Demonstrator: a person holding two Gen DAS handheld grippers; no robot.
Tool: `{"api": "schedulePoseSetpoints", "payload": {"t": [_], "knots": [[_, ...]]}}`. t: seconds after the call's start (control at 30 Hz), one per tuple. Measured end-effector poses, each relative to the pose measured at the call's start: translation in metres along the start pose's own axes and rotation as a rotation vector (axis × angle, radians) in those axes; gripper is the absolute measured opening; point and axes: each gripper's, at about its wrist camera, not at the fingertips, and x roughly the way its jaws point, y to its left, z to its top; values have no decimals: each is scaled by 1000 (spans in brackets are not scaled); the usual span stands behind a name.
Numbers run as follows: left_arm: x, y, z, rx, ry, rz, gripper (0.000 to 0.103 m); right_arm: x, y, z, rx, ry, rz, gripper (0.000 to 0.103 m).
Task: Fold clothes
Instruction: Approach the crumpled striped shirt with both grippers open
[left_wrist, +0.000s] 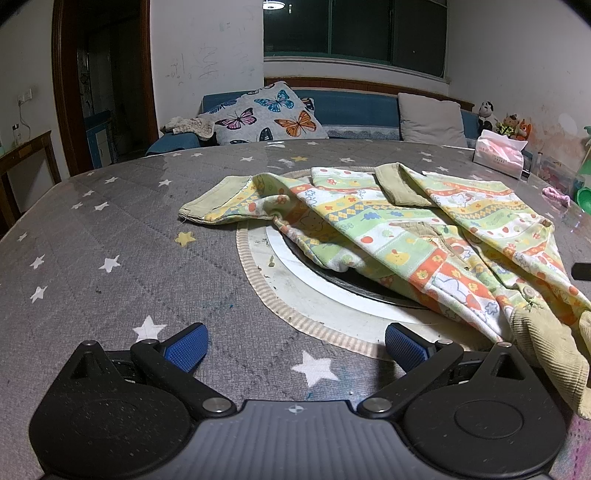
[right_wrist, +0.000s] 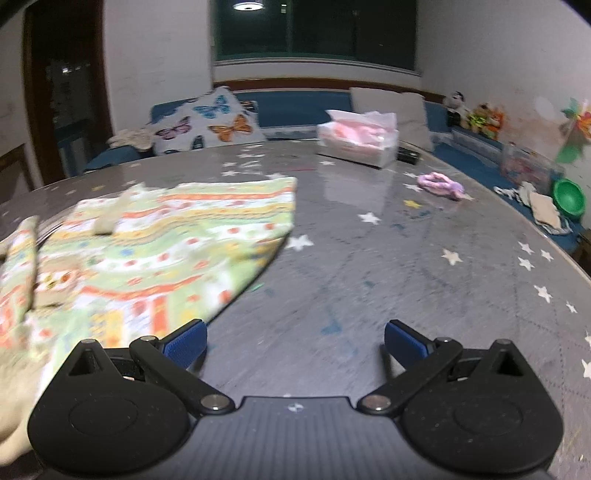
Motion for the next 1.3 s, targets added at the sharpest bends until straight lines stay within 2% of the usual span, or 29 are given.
{"api": "schedulePoseSetpoints", "payload": {"t": [0.37,0.47,0.67,1.3], "knots": [[-15,-15,-3,-12,8,50,103,-31,51,-19,-19,-13,-5,103],[-20,-20,-6,-1,6,47,103,-37,40,-27,-46,15,75,103],[-34,-31,-9,19,-12,29,103,-48,45,-37,-86,34,135,103],[-61,-65,-20,113,-23,1,103,-73,60,-48,-127,31,174,103]]}}
